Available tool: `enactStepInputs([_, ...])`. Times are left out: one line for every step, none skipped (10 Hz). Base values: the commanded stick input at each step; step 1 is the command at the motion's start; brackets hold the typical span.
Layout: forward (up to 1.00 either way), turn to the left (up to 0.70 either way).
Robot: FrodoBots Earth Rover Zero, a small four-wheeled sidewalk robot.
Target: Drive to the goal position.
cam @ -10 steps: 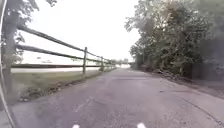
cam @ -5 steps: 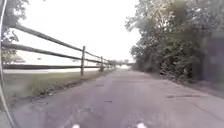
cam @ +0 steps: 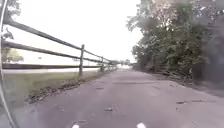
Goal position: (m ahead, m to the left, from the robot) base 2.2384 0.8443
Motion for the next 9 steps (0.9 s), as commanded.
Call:
enactStepInputs([0.70, -0.33])
enactStepInputs([0.70, -0.29])
enactStepInputs([0.70, -0.25])
enactStepInputs([0.70, -0.20])
enactStepInputs([0.70, -0.16])
enactStepInputs([0.70, -0.12])
enactStepInputs([0.70, -0.07])
enactStepInputs([0.70, -0.03])
enactStepInputs([0.70, 0.00])
